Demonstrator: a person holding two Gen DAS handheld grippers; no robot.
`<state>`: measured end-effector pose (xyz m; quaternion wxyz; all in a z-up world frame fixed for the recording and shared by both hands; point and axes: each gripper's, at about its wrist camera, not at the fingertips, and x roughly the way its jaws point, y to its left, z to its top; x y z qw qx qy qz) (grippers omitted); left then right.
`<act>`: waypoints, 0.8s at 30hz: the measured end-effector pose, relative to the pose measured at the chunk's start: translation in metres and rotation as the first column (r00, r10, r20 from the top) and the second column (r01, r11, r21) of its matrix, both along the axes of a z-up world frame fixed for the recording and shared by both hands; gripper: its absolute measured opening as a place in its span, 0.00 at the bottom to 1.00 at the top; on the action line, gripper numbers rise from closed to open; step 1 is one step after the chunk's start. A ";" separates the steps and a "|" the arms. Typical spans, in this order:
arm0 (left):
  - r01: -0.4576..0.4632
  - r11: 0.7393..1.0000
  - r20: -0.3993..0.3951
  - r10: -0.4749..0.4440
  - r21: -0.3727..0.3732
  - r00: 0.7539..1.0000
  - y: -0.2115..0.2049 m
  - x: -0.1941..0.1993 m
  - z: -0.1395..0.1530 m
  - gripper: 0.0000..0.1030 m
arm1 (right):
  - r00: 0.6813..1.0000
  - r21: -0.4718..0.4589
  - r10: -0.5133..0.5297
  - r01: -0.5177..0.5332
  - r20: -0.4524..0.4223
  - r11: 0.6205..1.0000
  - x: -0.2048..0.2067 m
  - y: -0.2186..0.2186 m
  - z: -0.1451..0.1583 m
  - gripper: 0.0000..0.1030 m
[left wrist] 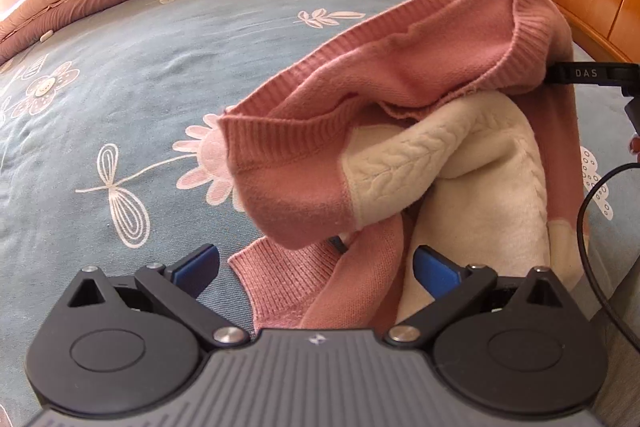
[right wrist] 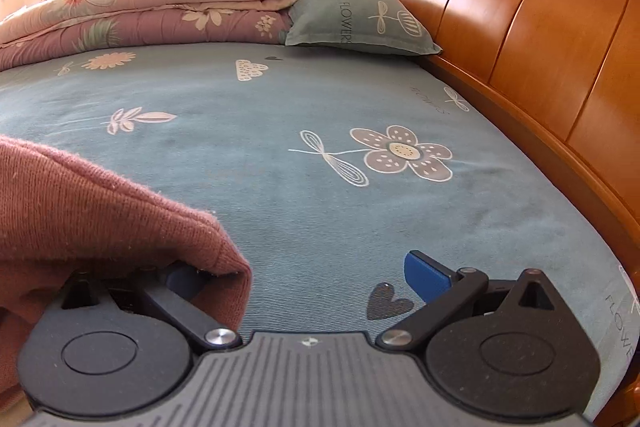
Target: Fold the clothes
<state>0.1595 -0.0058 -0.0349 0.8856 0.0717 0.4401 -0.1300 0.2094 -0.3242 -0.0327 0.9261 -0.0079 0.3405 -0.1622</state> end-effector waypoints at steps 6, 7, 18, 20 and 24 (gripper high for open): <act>-0.003 1.000 0.030 0.003 0.000 1.000 0.003 -0.008 0.012 0.99 | 0.997 -0.043 -0.071 0.071 -0.008 0.997 0.009 -0.038 -0.003 1.00; -0.004 1.000 0.033 0.004 -0.004 0.999 0.003 -0.010 0.014 0.99 | 0.997 -0.052 -0.073 0.072 -0.008 0.996 0.012 -0.044 0.000 1.00; -0.001 0.999 0.056 0.004 -0.054 0.998 0.004 0.030 0.024 0.99 | 0.987 0.009 0.094 -0.094 -0.127 0.996 0.032 -0.058 0.017 1.00; 0.002 0.997 0.053 0.002 -0.074 0.999 0.004 0.043 0.025 0.99 | 0.982 0.051 0.147 -0.142 -0.122 0.989 0.024 -0.051 0.020 1.00; 0.016 0.995 0.049 -0.011 -0.098 0.999 0.002 0.070 0.023 0.99 | 0.956 0.140 0.273 -0.258 -0.103 0.956 0.008 -0.029 0.029 1.00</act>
